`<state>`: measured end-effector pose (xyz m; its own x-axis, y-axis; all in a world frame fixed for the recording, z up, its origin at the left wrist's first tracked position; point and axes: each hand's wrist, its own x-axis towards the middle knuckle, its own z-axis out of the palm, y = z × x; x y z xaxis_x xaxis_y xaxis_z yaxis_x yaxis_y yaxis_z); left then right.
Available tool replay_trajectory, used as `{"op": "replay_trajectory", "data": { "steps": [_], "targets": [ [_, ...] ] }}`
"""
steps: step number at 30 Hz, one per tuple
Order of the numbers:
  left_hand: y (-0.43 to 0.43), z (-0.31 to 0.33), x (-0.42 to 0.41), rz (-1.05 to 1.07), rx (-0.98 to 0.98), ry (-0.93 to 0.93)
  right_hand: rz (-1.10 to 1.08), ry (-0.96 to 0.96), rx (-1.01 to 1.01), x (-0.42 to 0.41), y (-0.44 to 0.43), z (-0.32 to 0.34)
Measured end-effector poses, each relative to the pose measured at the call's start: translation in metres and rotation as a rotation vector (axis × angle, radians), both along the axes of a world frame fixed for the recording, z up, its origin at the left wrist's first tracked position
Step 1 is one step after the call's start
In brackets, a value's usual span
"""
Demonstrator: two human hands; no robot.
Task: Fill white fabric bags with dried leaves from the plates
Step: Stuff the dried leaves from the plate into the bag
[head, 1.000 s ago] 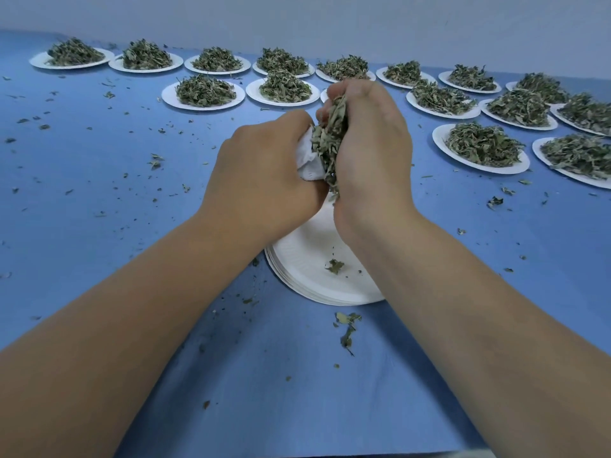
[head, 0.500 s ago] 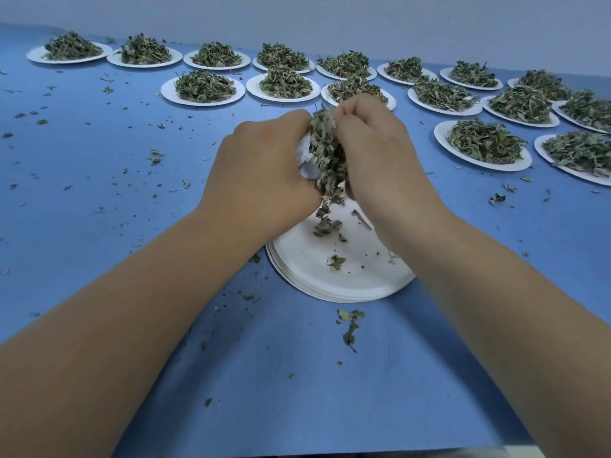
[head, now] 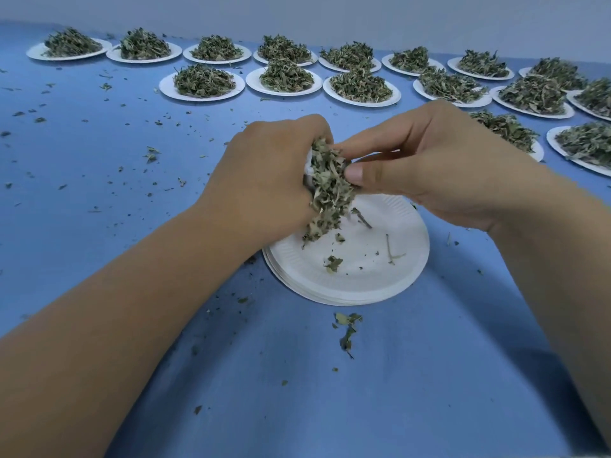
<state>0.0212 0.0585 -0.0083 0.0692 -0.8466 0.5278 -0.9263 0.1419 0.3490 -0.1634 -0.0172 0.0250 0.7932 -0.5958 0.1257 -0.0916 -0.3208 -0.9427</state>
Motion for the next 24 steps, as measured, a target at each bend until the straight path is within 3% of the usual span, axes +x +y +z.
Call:
{"op": "replay_trajectory", "data": {
  "steps": [9,14,20,24],
  "targets": [
    [0.006,0.004,-0.004,-0.140,-0.009,0.015,-0.198,0.128,-0.323,0.014,-0.007,-0.002],
    [0.008,0.007,-0.007,-0.219,-0.073,0.001,0.063,0.022,0.150,0.014,-0.010,-0.011],
    [0.006,0.004,-0.009,-0.314,-0.219,-0.103,0.148,-0.134,0.070,0.017,-0.005,-0.014],
    [0.004,0.008,-0.006,-0.311,-0.183,-0.147,0.037,-0.158,0.089,0.017,-0.011,-0.016]
  ]
}}
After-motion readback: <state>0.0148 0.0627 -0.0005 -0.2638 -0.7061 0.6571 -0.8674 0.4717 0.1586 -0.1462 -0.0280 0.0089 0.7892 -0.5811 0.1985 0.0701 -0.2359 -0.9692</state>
